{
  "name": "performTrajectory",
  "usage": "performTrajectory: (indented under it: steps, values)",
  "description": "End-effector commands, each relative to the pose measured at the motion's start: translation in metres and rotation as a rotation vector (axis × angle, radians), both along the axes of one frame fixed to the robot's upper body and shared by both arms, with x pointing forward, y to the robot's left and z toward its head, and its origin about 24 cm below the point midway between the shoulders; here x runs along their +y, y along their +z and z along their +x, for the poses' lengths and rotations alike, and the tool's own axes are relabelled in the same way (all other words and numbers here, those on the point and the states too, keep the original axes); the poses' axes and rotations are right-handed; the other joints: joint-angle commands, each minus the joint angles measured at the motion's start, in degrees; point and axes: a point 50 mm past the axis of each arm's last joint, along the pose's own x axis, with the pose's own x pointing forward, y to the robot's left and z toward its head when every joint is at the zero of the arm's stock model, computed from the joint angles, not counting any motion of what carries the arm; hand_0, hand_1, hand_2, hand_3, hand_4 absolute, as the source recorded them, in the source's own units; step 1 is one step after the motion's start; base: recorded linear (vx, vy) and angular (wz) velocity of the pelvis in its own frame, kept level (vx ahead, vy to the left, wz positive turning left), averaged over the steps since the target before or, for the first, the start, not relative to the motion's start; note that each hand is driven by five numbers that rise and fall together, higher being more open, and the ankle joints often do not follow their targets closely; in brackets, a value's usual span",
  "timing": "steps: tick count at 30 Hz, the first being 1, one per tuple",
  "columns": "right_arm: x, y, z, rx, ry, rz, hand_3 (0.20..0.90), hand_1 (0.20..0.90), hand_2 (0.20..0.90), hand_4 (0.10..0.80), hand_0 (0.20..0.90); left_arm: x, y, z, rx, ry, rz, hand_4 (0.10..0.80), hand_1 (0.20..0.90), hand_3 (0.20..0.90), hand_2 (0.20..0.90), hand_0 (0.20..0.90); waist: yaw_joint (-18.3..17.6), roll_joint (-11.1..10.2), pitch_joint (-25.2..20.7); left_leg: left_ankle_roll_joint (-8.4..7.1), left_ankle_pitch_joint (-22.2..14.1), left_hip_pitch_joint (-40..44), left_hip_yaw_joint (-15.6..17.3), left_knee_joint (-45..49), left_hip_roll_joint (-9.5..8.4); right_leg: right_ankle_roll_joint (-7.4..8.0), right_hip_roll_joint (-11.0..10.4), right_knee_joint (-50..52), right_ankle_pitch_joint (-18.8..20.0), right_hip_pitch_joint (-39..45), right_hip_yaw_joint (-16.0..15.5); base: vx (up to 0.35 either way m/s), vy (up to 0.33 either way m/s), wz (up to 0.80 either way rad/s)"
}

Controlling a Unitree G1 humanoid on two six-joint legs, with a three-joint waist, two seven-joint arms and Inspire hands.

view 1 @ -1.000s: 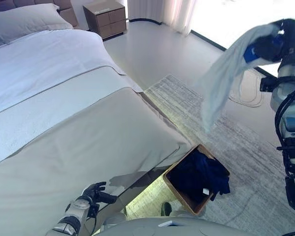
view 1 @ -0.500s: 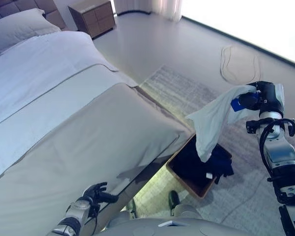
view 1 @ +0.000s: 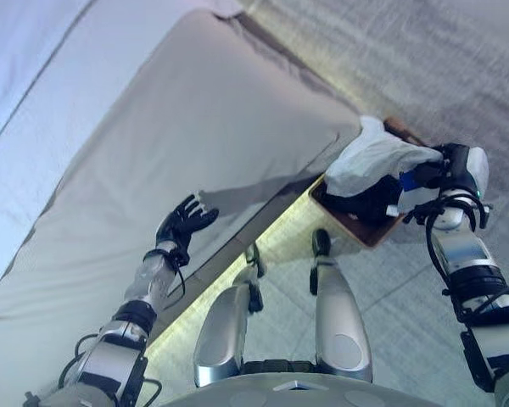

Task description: Pick up the clothes from the bed and place them into the basket

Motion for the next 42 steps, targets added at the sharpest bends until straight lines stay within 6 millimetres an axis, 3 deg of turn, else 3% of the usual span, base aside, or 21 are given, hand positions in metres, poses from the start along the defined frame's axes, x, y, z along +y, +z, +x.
performTrajectory:
  steps: [1,2,3,4,5,6,13,18,22,26,30,34,38,42]
  values:
    - [0.008,0.047,0.011,-0.211,0.016,-0.094,0.200,0.300,0.300,0.100,0.300,0.036,0.012,-0.008,-0.064,0.102,0.043,0.800,0.900,0.900,0.900,0.900,0.17,-0.87,-0.73,0.99,-10.72,-6.73,-5.10,16.01,-2.10,-4.48,2.59,8.17,-8.72,-0.26,-4.87,0.008,-0.103,0.09]
    - [0.006,0.042,0.012,-0.185,-0.002,-0.082,0.200,0.300,0.300,0.100,0.300,0.040,0.013,-0.009,-0.063,0.093,0.053,0.800,0.900,0.900,0.900,0.900,0.48,-0.89,-0.45,1.31,-12.06,-9.59,-4.90,19.69,-2.32,-5.07,2.56,11.78,-10.17,-2.76,-4.90,-0.051,-0.106,0.08]
    - [0.002,0.039,0.013,-0.164,-0.032,-0.082,0.299,0.385,0.385,0.199,0.385,0.041,0.012,-0.012,-0.054,0.084,0.062,0.800,0.900,0.900,0.900,0.900,0.95,-0.61,-0.43,1.53,-12.92,-12.10,-4.63,22.22,-2.36,-5.65,2.68,14.16,-11.19,-4.65,-4.97,-0.042,-0.130,0.14]
    - [-0.002,0.035,0.014,-0.133,-0.058,-0.076,0.502,0.559,0.559,0.402,0.559,0.041,0.009,-0.013,-0.042,0.076,0.068,0.800,0.900,0.900,0.900,0.900,1.32,-0.36,-0.42,1.70,-13.55,-13.71,-4.49,23.83,-2.32,-6.02,2.65,15.75,-11.95,-5.87,-5.13,-0.034,-0.127,0.12]
    - [-0.007,0.032,0.015,-0.108,-0.082,-0.067,0.768,0.787,0.787,0.668,0.787,0.042,0.007,-0.016,-0.029,0.066,0.077,0.800,0.900,0.900,0.900,0.900,1.93,0.03,-0.42,2.02,-14.20,-15.64,-4.43,25.77,-2.25,-6.44,2.57,17.84,-12.74,-7.51,-5.27,-0.030,-0.108,0.14]
    - [-0.012,0.032,0.017,-0.087,-0.108,-0.070,0.900,0.900,0.900,0.800,0.900,0.043,0.004,-0.019,-0.013,0.057,0.092,0.800,0.900,0.900,0.900,0.900,2.57,0.42,-0.42,2.37,-14.76,-17.33,-4.49,27.42,-2.19,-6.83,2.49,19.72,-13.45,-9.08,-5.22,-0.038,-0.092,0.09]
    - [-0.035,0.045,0.022,-0.006,-0.223,-0.050,0.900,0.900,0.900,0.800,0.900,0.052,-0.012,-0.035,0.095,0.020,0.119,0.800,0.900,0.900,0.900,0.900,5.34,2.75,-0.42,3.93,-15.71,-24.73,-4.04,33.40,-1.88,-8.08,1.27,28.03,-15.76,-16.40,-5.38,-0.016,-0.035,0.06]
    - [-0.043,0.031,0.015,0.052,-0.255,-0.024,0.900,0.900,0.900,0.800,0.900,0.054,-0.025,-0.048,0.167,-0.018,0.122,0.800,0.900,0.900,0.900,0.900,5.76,3.11,-0.42,3.39,-14.07,-23.26,-4.33,31.10,-2.42,-7.49,1.30,26.11,-14.35,-15.21,-5.67,0.024,0.043,0.07]
    - [-0.041,0.002,0.003,0.032,-0.257,0.081,0.900,0.900,0.900,0.800,0.900,0.050,-0.038,-0.060,0.229,-0.032,0.137,0.800,0.900,0.900,0.900,0.900,5.46,1.83,-0.42,2.19,-11.69,-16.96,-5.01,24.20,-2.75,-6.43,2.10,17.64,-11.46,-8.37,-5.87,0.052,0.158,-0.01]
    - [-0.030,-0.031,-0.009,-0.005,-0.232,0.192,0.900,0.900,0.900,0.800,0.900,0.053,-0.045,-0.066,0.280,-0.028,0.175,0.800,0.900,0.900,0.900,0.900,4.79,-0.75,-0.47,1.65,-9.39,-9.42,-4.94,16.21,-2.26,-4.52,1.83,7.98,-7.23,-0.93,-6.28,0.014,0.165,-0.14]
    - [-0.019,-0.064,-0.026,0.026,-0.218,0.235,0.900,0.900,0.900,0.800,0.900,0.064,-0.055,-0.078,0.383,-0.058,0.346,0.800,0.900,0.900,0.900,0.900,4.61,-3.85,-3.58,1.85,-6.53,-3.78,-4.71,8.63,-1.91,-2.75,1.89,-3.48,-0.81,5.37,-7.09,0.003,0.134,-0.14]
    - [-0.024,-0.091,-0.053,0.105,-0.214,0.235,0.900,0.900,0.900,0.800,0.900,0.062,-0.070,-0.096,0.487,-0.128,0.455,0.800,0.900,0.900,0.900,0.900,4.18,-6.71,-8.97,1.72,-5.97,3.77,-4.82,1.45,-1.64,-0.48,2.49,-14.21,3.48,13.75,-6.28,0.098,0.157,-0.05]
    - [-0.026,-0.116,-0.079,0.193,-0.221,0.280,0.900,0.900,0.900,0.800,0.900,0.059,-0.088,-0.123,0.604,-0.154,0.456,0.800,0.900,0.900,0.900,0.900,4.32,-8.86,-15.36,1.77,-5.62,11.15,-5.22,-5.49,-1.65,1.57,2.95,-21.56,6.35,20.78,-4.75,0.152,0.174,-0.12]
    - [-0.009,-0.160,-0.108,0.376,-0.182,0.419,0.900,0.900,0.900,0.800,0.900,0.051,-0.106,-0.152,0.722,-0.235,0.449,0.800,0.900,0.900,0.900,0.900,4.23,-10.42,-21.89,2.03,-6.60,17.26,-3.58,-8.64,-1.34,2.47,3.20,-24.70,7.39,25.60,-5.12,0.150,0.153,-0.09]
